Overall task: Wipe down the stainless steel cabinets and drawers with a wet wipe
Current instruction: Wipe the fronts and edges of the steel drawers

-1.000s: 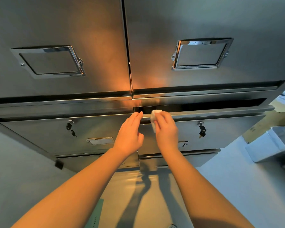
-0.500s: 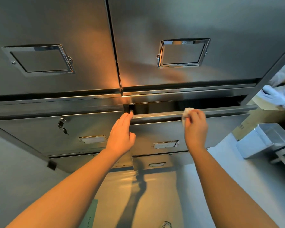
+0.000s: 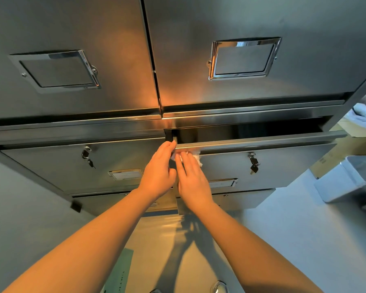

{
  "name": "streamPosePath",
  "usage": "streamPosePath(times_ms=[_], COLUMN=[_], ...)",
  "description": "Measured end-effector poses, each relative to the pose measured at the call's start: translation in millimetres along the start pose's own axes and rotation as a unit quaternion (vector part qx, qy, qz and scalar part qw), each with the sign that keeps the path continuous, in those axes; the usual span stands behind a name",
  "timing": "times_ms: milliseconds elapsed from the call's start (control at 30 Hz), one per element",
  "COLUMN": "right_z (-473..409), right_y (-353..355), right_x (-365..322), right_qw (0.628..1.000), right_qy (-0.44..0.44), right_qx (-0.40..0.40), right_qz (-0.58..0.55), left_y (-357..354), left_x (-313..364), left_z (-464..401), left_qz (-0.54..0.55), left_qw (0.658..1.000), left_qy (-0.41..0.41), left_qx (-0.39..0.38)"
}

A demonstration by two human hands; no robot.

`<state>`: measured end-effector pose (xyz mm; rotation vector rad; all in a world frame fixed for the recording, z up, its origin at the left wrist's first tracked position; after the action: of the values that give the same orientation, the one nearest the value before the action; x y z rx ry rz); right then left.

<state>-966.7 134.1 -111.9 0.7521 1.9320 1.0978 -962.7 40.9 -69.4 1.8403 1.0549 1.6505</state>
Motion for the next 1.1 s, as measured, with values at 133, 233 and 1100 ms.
streamPosePath(times_ms=[133,233,1100], right_z=[6,16,4], right_y=[-1,22,31], right_x=[22,68,104], right_qw=[0.997,0.973,0.956], right_qy=[-0.03,-0.201,-0.285], right_qx=[0.009,0.06,0.034], right_qz=[0.077,0.097,-0.065], left_y=[-2,-4,-50], left_x=[-2,-4,83], left_z=[-1,-2,-42], left_qz=[-0.012,-0.026,-0.175], left_qw=[1.0,1.0,0.969], left_qy=[0.001,0.006,-0.143], left_qx=[0.002,-0.001,-0.097])
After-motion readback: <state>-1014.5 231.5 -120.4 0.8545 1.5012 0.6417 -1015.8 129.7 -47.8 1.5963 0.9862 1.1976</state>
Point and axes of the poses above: each hand's wrist, its own z-axis away from the middle knuckle, its own y-axis out of the back of the hand, x = y × z, the point moved 8 cm from there along -z, towards the middle knuckle, and after that the axes turned 5 degrees about x, right-handed, at the moved point
